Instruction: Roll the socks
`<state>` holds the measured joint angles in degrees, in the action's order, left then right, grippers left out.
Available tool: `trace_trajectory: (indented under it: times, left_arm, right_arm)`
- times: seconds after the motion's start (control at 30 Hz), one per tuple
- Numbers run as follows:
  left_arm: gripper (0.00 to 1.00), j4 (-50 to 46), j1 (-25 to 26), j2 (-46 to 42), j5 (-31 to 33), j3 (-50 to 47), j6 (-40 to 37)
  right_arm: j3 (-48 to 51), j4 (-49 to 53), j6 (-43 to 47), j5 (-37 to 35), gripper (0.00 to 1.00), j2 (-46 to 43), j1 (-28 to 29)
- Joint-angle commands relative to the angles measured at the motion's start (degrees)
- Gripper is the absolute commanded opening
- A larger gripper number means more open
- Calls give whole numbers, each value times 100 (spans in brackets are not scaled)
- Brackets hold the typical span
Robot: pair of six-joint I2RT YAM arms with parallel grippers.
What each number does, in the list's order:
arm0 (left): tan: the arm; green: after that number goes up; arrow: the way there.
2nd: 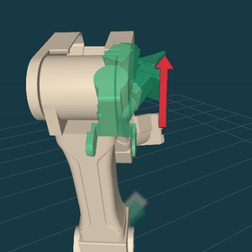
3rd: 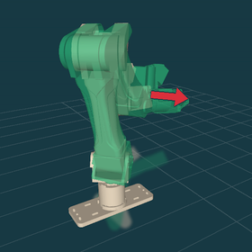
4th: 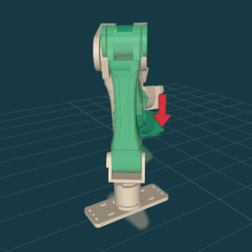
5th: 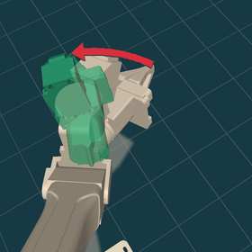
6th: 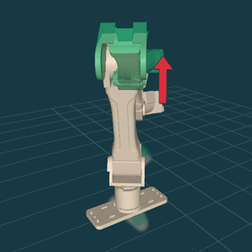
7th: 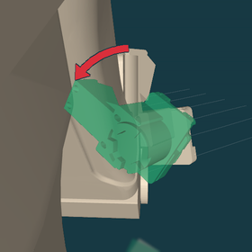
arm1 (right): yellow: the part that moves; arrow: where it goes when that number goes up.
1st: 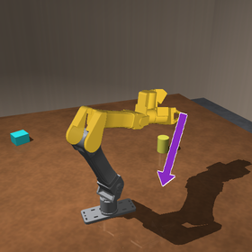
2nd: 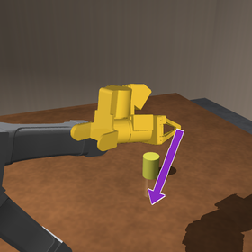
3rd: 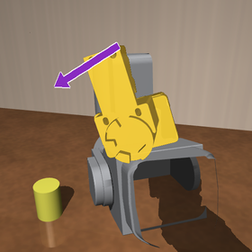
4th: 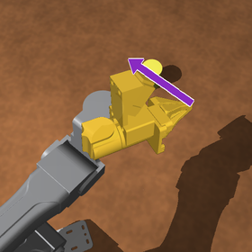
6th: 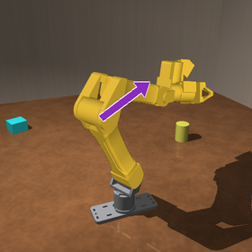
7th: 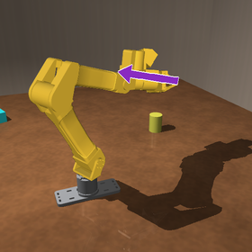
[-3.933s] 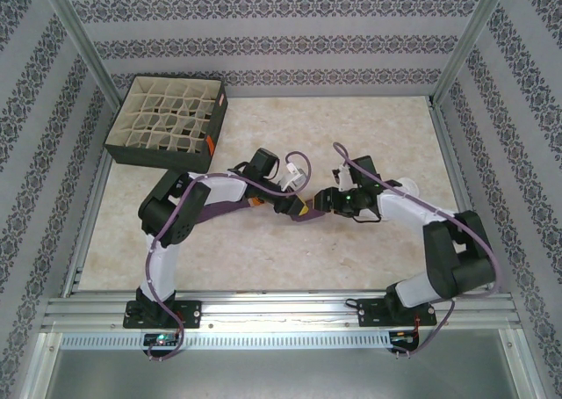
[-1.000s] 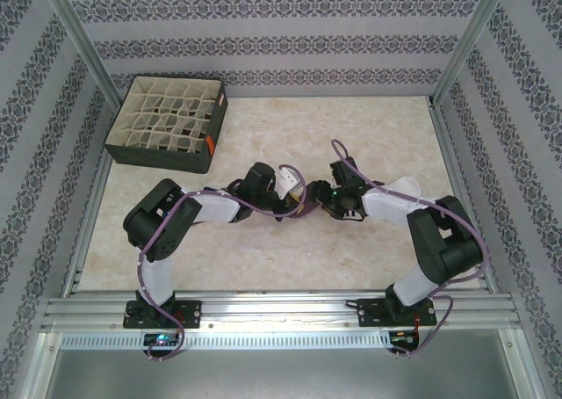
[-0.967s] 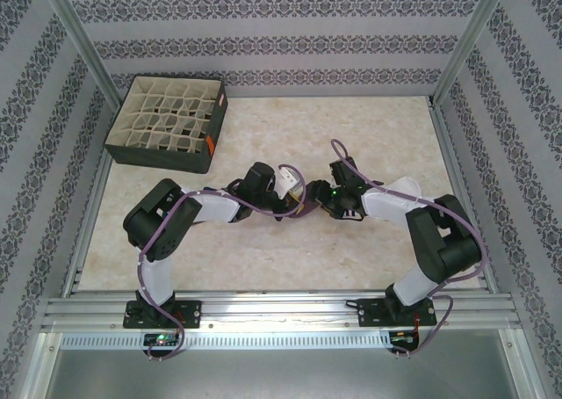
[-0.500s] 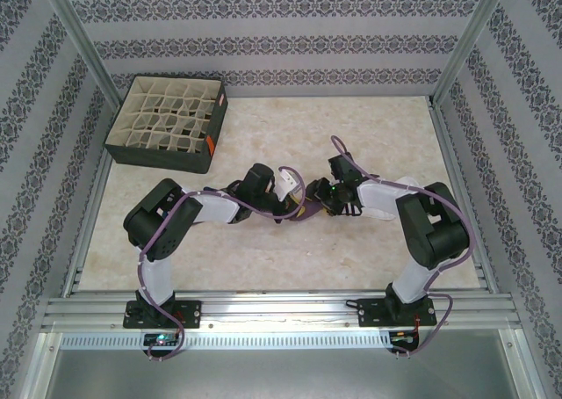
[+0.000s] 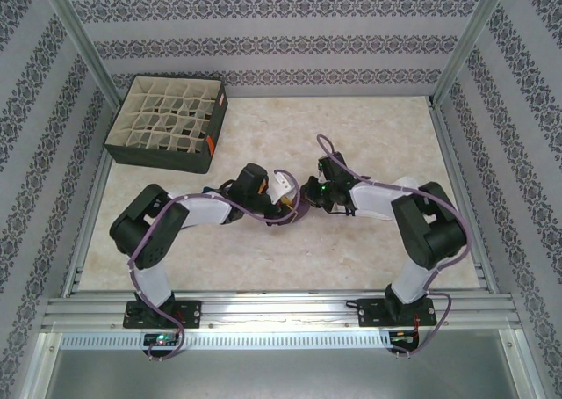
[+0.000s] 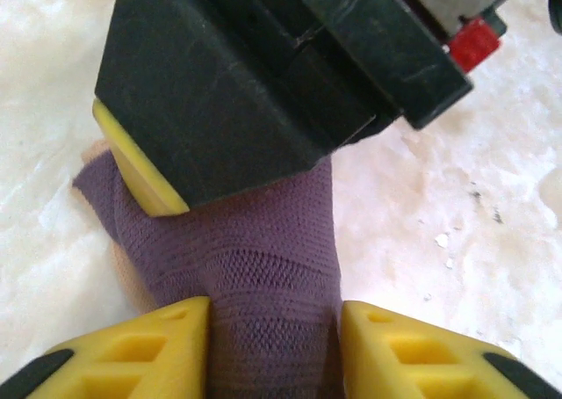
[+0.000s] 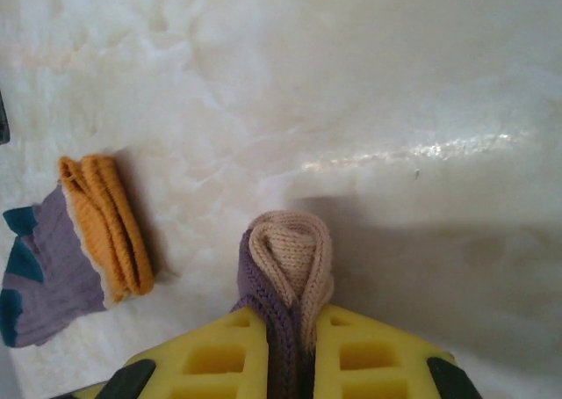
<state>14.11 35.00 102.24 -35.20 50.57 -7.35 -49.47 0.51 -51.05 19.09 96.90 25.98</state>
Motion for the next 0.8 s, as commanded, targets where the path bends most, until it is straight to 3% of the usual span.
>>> trace_trajectory:
  times: [0.0, 0.17, 0.33, 0.47, 0.63, 0.77]
  left_arm:
    - [46, -707, -306, -551, -94, 150, -336]
    - [52, -1539, -941, -927, 321, 924, 21]
    - [56, -1951, -1768, -917, 1426, 1432, 468]
    - [57, -2571, -2553, -336, 2020, 2206, 951]
    - [57, -3317, -3251, 787, 1785, 3384, 1051]
    - [56, -3802, -3333, 1510, 1799, 4091, 929]
  right_arm:
    - [-48, 72, 512, -1273, 4, -730, 20]
    - [-510, 274, 1252, -2084, 3, -1057, -46]
    - [-1132, 355, 1936, -2239, 3, -908, -119]
    - [-1473, 391, 2326, -2187, 4, -732, -145]
    - [-1638, 409, 2494, -2091, 4, -577, -182]
    - [-1579, 389, 2528, -1989, 4, -539, -239]
